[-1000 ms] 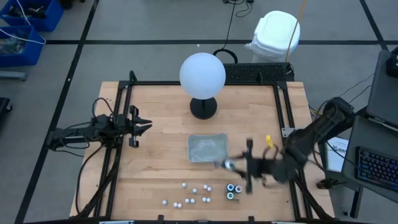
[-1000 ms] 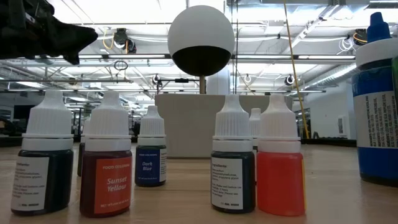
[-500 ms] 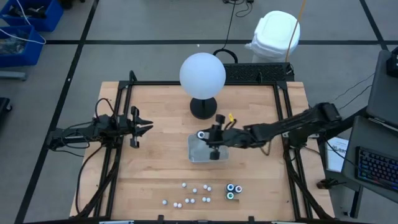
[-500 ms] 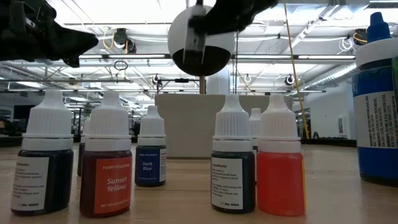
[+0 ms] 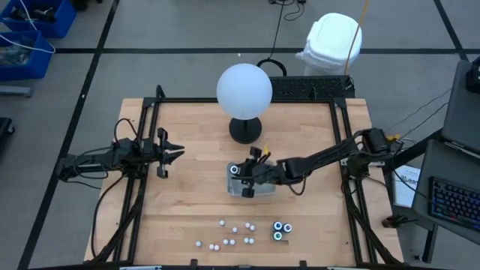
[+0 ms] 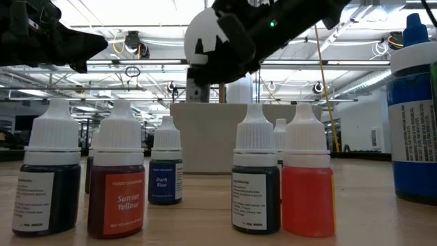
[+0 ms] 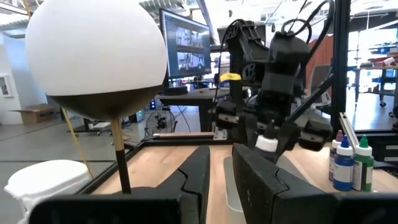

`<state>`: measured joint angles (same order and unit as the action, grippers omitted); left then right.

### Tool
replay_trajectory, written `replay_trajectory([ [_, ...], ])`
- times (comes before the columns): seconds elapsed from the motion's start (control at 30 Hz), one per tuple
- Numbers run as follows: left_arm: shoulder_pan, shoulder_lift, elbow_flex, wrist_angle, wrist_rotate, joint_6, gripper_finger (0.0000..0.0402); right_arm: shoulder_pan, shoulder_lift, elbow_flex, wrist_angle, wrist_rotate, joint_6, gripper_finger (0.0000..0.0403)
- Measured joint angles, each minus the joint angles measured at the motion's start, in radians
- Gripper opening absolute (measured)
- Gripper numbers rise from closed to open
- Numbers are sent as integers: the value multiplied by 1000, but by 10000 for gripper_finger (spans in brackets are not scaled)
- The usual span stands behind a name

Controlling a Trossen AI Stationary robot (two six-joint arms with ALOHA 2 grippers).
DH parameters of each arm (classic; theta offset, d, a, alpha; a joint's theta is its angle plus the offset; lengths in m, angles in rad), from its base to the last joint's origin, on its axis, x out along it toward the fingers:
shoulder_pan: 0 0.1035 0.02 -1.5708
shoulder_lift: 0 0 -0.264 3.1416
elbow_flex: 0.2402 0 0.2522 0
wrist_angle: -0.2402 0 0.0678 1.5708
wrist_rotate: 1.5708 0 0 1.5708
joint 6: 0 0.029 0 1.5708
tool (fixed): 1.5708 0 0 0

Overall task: Pick & Place food coloring
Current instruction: Put the large black food coloring bottle into the gray bin

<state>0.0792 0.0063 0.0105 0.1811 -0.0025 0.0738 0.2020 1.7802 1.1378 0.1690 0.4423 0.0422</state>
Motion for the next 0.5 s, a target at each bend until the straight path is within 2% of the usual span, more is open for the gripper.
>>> replay_trajectory([
  [0.5,0,0,0,18,0,26,76,0,52,-35,8,1,118,109],
])
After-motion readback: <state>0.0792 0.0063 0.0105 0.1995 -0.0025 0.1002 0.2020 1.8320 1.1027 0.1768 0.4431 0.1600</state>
